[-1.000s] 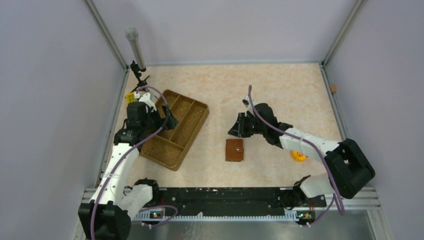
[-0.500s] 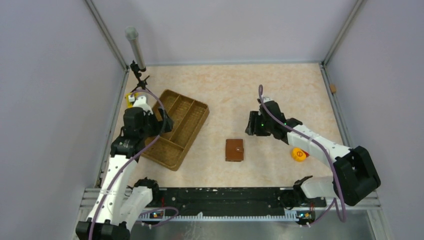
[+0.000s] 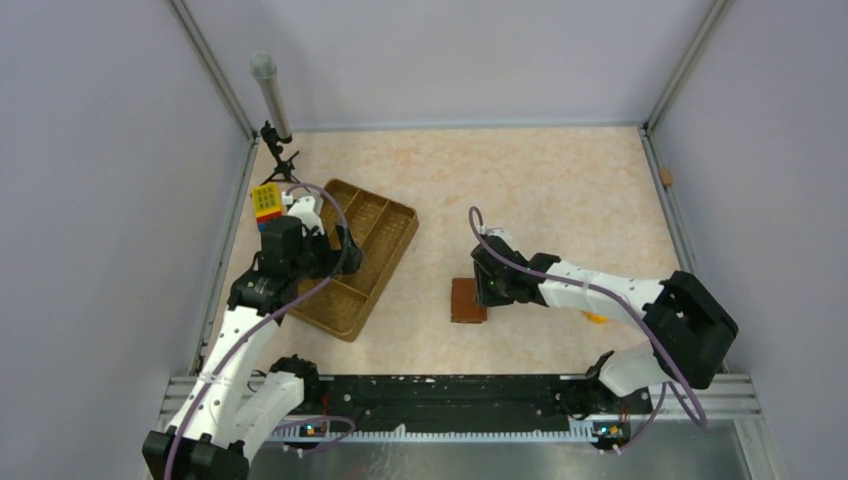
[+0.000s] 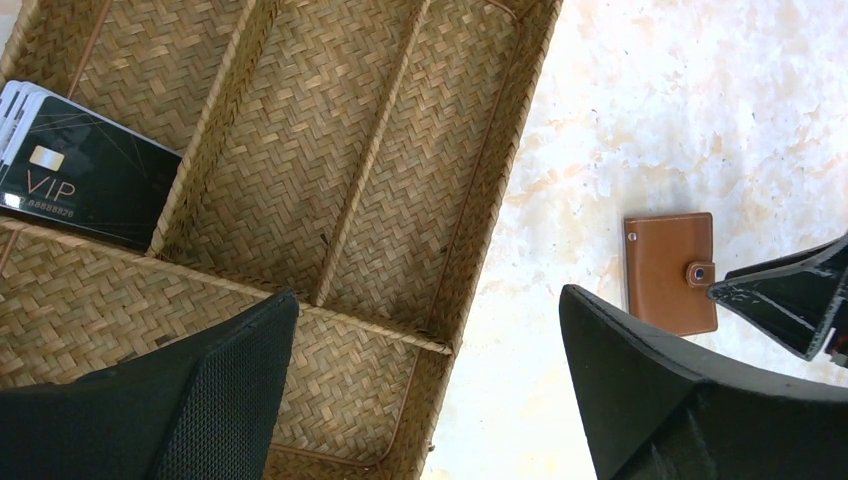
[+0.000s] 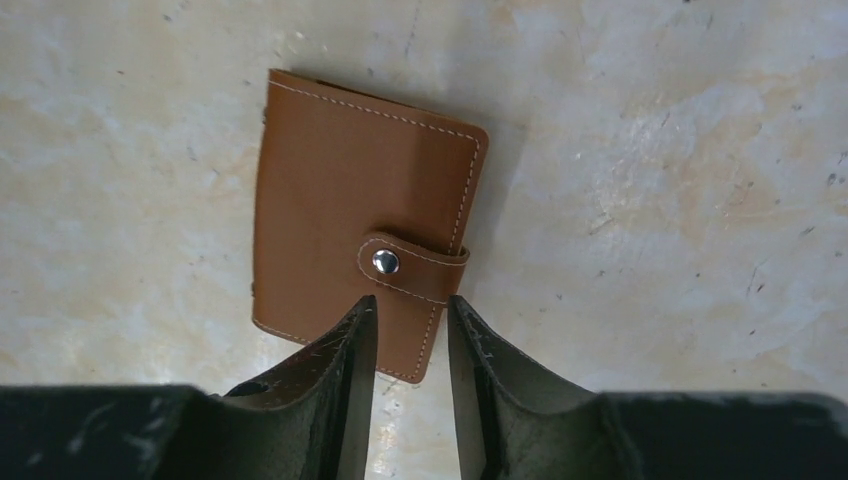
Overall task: Put the credit cards into the card holder
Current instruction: Close the card holder at the center of the board.
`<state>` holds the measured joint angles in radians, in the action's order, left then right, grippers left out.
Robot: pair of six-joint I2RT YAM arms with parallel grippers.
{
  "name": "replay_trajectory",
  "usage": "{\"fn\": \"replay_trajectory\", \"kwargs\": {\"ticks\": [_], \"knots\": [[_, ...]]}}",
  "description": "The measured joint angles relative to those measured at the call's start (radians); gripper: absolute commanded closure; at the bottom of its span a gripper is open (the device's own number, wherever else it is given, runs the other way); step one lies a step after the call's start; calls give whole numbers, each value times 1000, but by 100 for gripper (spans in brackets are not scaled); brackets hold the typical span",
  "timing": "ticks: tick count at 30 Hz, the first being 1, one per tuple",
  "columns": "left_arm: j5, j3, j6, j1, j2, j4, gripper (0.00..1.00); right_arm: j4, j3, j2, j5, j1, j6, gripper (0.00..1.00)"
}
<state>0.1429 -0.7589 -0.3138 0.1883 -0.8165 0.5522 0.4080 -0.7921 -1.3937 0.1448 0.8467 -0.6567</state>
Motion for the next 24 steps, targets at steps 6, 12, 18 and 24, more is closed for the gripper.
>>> {"fn": "replay_trajectory", "kwargs": {"ticks": [6, 12, 18, 24], "knots": [[26, 0, 20, 0, -2, 2, 1, 41, -35, -72, 44, 41, -31, 73], [48, 0, 26, 0, -2, 2, 1, 61, -92, -74, 73, 52, -36, 73], [59, 0, 26, 0, -2, 2, 1, 74, -140, -107, 94, 54, -34, 76], [68, 0, 26, 0, -2, 2, 1, 74, -143, -152, 95, 54, -31, 83]]}}
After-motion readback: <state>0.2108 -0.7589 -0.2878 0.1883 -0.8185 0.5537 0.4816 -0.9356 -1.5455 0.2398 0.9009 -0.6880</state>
